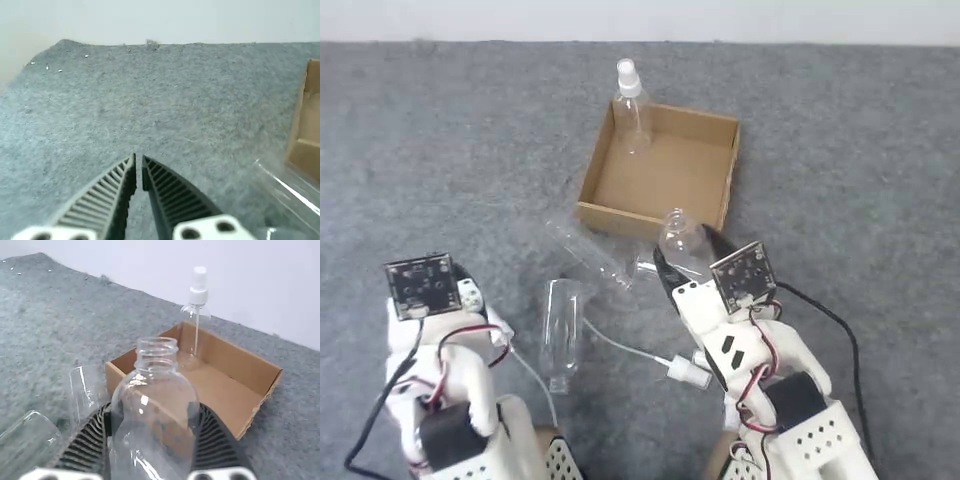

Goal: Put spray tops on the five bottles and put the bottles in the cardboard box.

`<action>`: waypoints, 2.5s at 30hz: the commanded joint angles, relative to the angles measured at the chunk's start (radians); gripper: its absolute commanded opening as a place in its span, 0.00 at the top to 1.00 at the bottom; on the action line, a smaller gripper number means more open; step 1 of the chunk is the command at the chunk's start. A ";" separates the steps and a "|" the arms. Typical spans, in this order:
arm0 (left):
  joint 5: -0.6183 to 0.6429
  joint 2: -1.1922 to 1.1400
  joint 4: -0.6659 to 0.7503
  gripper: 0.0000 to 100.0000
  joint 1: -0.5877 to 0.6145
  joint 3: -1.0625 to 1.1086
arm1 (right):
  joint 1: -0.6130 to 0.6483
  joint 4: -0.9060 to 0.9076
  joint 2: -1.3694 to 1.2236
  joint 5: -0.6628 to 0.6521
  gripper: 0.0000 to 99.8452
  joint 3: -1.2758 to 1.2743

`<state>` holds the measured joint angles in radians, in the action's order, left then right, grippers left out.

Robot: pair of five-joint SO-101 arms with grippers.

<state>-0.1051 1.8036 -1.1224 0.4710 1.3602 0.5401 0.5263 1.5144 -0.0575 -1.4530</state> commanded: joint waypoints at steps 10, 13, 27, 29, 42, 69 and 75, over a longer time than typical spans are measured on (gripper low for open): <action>-0.172 -0.157 -0.189 0.99 -0.003 -0.288 | -0.016 -0.074 0.021 0.006 0.99 -0.017; -0.167 -0.365 -0.190 0.99 0.000 -0.372 | -0.016 -0.074 0.021 0.006 0.99 -0.017; -0.094 -0.769 -0.333 0.98 0.002 -0.532 | -0.016 -0.074 0.019 0.003 0.99 -0.018; -0.084 -0.776 -0.331 0.98 0.023 -0.507 | -0.016 -0.074 0.019 0.003 0.99 -0.018; 0.110 -0.779 -0.184 0.84 0.133 -0.318 | -0.015 -0.087 0.019 0.000 0.99 -0.031; 0.091 -0.856 -0.140 0.85 0.101 -0.254 | -0.013 -0.088 0.019 0.000 0.99 -0.032; 0.124 -1.103 -0.029 0.86 0.066 -0.277 | -0.013 -0.087 0.019 0.000 0.99 -0.032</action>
<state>-0.0100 0.8447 -1.2390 0.5493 1.1147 0.5416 0.4603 1.5144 -0.0575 -1.4975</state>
